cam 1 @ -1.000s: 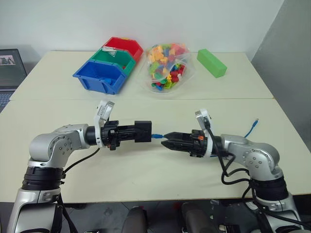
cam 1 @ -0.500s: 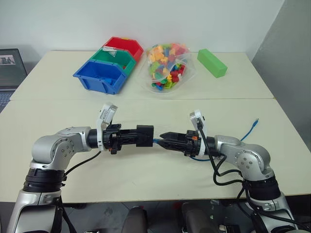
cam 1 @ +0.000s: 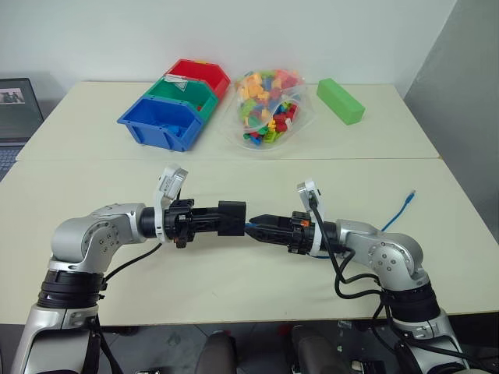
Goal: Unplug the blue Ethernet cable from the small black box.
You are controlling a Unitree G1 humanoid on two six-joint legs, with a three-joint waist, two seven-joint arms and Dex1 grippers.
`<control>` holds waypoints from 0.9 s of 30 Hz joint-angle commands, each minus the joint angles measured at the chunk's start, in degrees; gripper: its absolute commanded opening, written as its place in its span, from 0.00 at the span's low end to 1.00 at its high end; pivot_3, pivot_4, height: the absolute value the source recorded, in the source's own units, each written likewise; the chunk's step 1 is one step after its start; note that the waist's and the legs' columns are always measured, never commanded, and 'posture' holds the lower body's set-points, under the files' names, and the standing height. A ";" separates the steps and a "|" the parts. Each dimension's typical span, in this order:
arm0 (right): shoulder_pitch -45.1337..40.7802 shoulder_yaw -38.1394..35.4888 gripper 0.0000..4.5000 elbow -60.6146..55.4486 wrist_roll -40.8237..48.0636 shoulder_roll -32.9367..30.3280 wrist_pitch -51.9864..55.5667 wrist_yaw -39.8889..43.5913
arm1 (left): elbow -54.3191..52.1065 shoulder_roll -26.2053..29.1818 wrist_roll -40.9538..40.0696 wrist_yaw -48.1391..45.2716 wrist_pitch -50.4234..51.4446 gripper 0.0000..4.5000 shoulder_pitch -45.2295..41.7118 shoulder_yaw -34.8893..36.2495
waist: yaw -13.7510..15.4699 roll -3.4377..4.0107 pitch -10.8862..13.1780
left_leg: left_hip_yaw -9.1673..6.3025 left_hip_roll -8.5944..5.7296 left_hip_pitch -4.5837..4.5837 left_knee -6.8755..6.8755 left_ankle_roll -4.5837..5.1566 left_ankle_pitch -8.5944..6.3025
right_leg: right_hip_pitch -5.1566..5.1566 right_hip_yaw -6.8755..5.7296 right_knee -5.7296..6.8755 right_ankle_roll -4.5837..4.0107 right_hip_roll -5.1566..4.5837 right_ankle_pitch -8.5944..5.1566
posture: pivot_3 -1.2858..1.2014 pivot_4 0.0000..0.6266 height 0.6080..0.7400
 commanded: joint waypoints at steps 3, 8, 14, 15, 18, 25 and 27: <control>-0.30 0.80 0.50 -1.41 0.10 -0.65 -0.07 1.03 | -0.18 -0.18 -0.04 -0.88 -1.17 0.17 -0.46 0.72 | -0.01 0.00 0.00 | 0.02 0.00 0.00 0.00 0.00 0.00 | 0.00 0.00 0.00 0.00 0.00 0.00 | 0.52 0.24 1.00; -0.29 1.11 0.28 -1.46 -0.04 -0.80 -0.32 1.08 | -0.74 -0.45 -0.29 -0.47 -0.71 0.17 -0.46 0.75 | -0.01 0.00 0.00 | 0.01 0.00 0.00 0.00 0.00 0.00 | 0.00 0.00 0.00 0.00 0.00 0.00 | 0.52 0.24 1.00; -0.68 1.19 0.01 -1.18 -0.16 -0.33 -0.28 1.20 | -1.11 -0.50 -0.34 -0.34 -0.37 0.17 -0.43 0.75 | -0.02 0.00 0.00 | 0.01 0.00 0.00 0.00 0.00 0.00 | 0.00 0.00 0.00 0.00 0.00 0.00 | 0.52 0.24 1.00; -0.70 1.22 0.01 -1.18 -0.17 -0.31 -0.29 1.31 | -1.18 -0.48 -0.35 -0.36 -0.36 0.17 -0.39 0.76 | -0.02 0.00 0.00 | 0.01 0.00 0.00 0.00 0.00 0.00 | 0.00 0.00 0.00 0.00 0.00 0.00 | 0.52 0.24 1.00; -0.80 1.23 0.01 -1.14 -0.03 -0.31 -0.15 1.60 | -1.27 -0.37 -0.33 -0.49 -0.36 0.17 -0.33 0.70 | -0.03 0.00 0.00 | 0.01 0.00 0.00 0.00 0.00 0.00 | 0.00 0.00 0.00 0.00 0.00 0.00 | 0.52 0.24 1.00; -1.10 0.81 0.01 -0.95 0.76 -0.05 0.75 1.60 | -1.51 -0.23 -0.28 -0.80 -0.38 0.17 0.07 0.59 | -0.02 0.00 0.00 | 0.01 0.00 0.00 0.00 0.00 0.00 | 0.00 0.00 0.00 0.00 0.00 0.00 | 0.52 0.24 1.00; -0.96 0.32 0.01 -0.84 1.14 -0.02 1.25 1.35 | -1.34 0.03 0.07 -0.97 -0.78 0.17 0.41 0.63 | -0.03 0.00 0.00 | 0.01 0.00 0.00 0.00 0.00 0.00 | 0.00 0.00 0.00 0.00 0.00 0.00 | 0.52 0.24 1.00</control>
